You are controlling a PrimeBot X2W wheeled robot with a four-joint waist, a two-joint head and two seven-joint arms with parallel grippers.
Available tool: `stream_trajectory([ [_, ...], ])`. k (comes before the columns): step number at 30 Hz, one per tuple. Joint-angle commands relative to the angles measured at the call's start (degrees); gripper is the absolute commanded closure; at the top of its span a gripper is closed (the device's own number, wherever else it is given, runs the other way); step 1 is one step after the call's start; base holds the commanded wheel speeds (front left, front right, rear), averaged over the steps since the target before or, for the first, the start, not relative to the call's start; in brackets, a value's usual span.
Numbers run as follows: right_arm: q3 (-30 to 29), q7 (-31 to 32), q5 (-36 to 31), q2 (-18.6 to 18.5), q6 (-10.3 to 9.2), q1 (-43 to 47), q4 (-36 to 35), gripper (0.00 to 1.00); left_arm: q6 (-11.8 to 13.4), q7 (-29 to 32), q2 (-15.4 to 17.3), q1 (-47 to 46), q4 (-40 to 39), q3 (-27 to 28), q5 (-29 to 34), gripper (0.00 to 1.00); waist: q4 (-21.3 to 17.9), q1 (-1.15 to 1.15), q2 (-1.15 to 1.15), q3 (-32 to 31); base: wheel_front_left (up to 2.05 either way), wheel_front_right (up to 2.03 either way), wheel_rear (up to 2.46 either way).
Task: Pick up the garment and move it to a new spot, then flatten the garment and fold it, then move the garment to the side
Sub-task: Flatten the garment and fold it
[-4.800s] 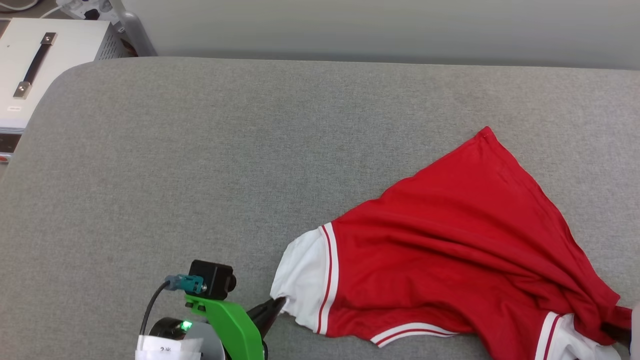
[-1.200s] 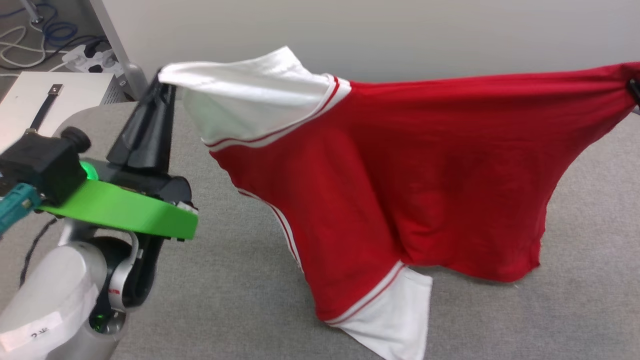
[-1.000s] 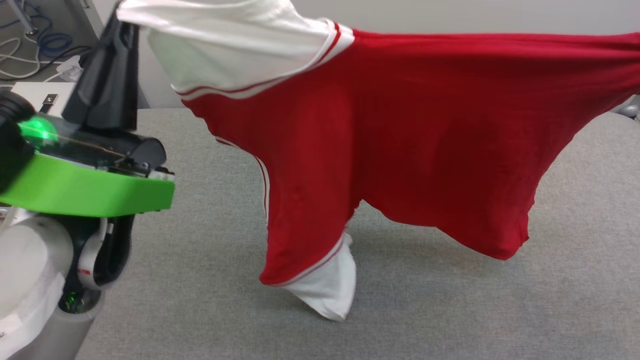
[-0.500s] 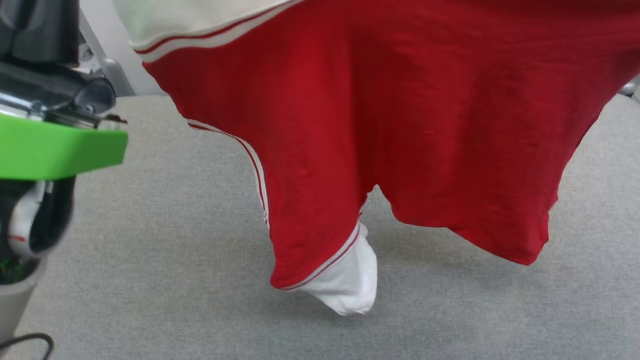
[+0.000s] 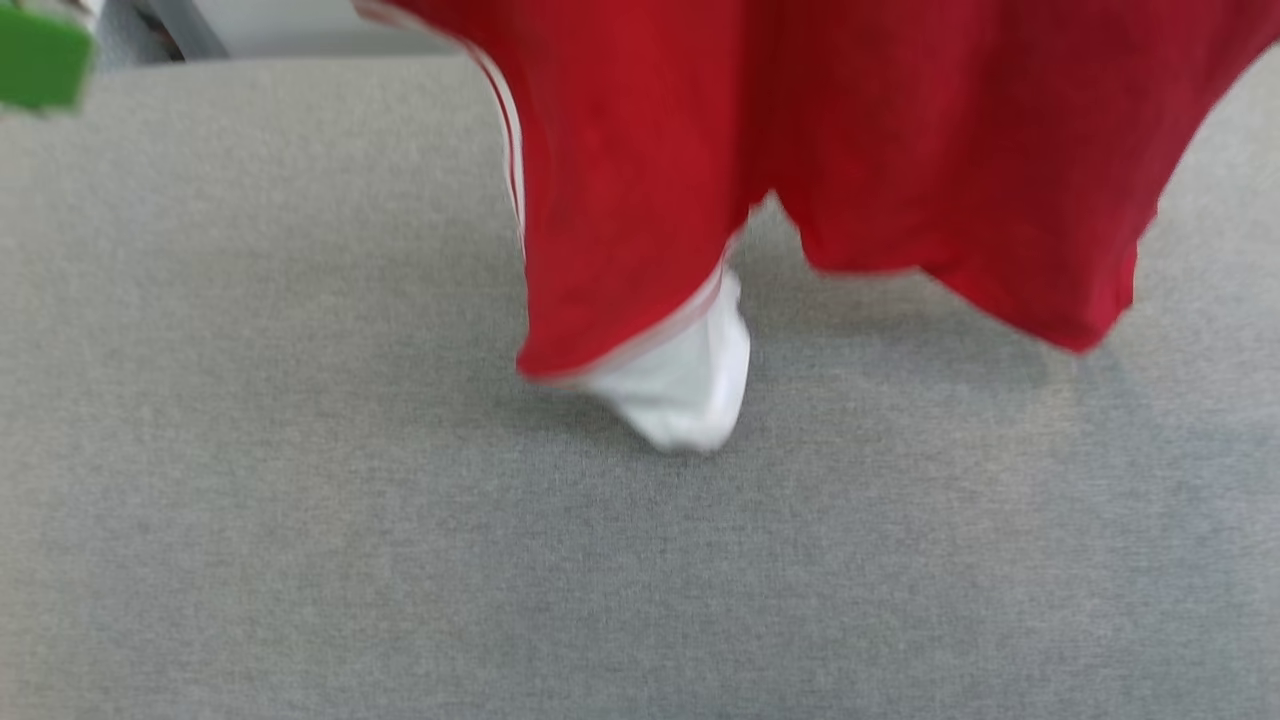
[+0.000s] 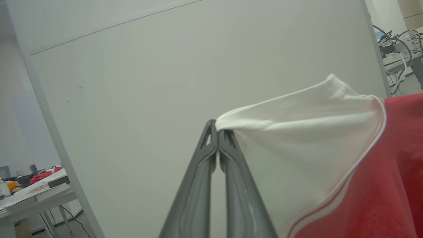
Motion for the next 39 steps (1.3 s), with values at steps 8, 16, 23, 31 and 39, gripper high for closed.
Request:
stream_trajectory([
  [8,7.6,-2.7,-4.8,-0.3,-0.12,-24.9,14.0,1.00,-7.2,-1.2,-1.3,-25.0,17.5,-0.7,2.5,1.00,0.2,0.00,0.00,20.1,0.00,0.00,0.00],
  [16,13.4,-11.6,-11.3,3.6,-0.12,-42.6,28.5,1.00,-10.9,-8.8,-4.3,-44.0,35.9,-4.4,10.5,1.00,-0.5,0.00,0.00,26.7,0.00,0.00,0.00],
  [23,13.5,-21.5,-19.1,9.4,-0.12,-55.3,42.9,1.00,-10.6,-21.7,-9.4,-57.1,52.8,-4.5,14.0,1.00,-0.6,0.00,0.00,29.6,0.00,0.00,0.00],
  [31,13.1,-28.9,-23.9,12.7,-0.12,-58.3,51.9,1.00,-11.5,-25.6,-13.0,-57.5,59.1,-3.6,14.3,1.00,0.7,0.00,0.00,31.3,0.00,0.00,0.00],
  [39,16.4,-32.7,-23.9,12.6,-0.12,-52.7,57.0,1.00,-12.7,-25.7,-17.7,-41.1,54.0,-1.1,13.9,1.00,2.8,0.00,0.00,30.2,0.00,0.00,0.00],
])
